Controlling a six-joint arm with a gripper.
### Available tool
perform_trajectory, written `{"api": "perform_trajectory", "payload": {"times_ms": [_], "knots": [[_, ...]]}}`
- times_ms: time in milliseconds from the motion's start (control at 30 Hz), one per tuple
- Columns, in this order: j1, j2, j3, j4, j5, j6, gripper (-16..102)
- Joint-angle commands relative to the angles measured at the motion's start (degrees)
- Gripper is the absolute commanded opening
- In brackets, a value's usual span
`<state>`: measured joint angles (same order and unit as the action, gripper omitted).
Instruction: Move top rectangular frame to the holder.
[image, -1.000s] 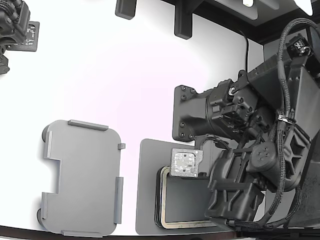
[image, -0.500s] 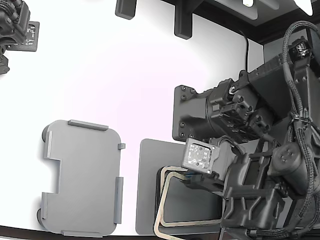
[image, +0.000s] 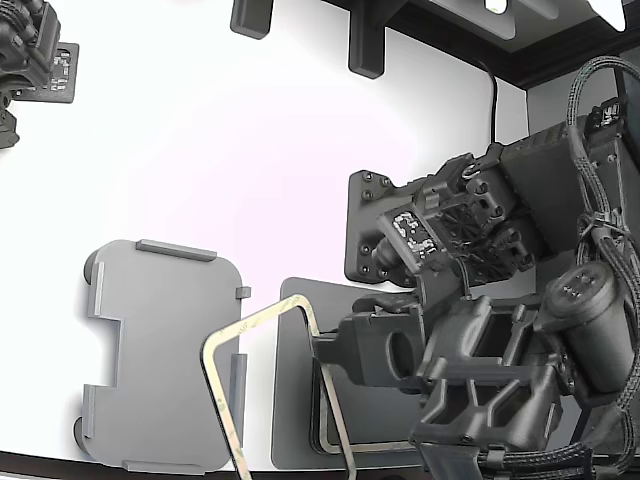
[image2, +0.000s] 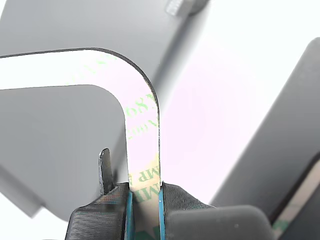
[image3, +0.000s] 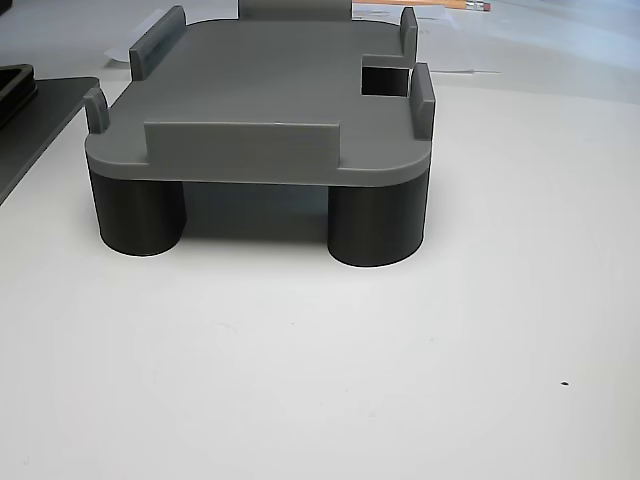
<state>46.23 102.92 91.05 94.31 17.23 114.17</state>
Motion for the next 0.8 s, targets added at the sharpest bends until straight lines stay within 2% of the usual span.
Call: {"api": "perform_trajectory", "payload": {"times_ms": [0, 300, 533, 767], "knots": [[-5.01, -1.05, -4.92, 0.53, 0.09, 0.26, -10], [-13.62, -8.44, -11.25, 0.35, -2.72, 2.72, -10], [-14.77, -13.45, -14.15, -1.05, -4.57, 7.73, -10], [-14.50, -14.06, -9.32, -5.19, -5.71, 10.20, -10]]}}
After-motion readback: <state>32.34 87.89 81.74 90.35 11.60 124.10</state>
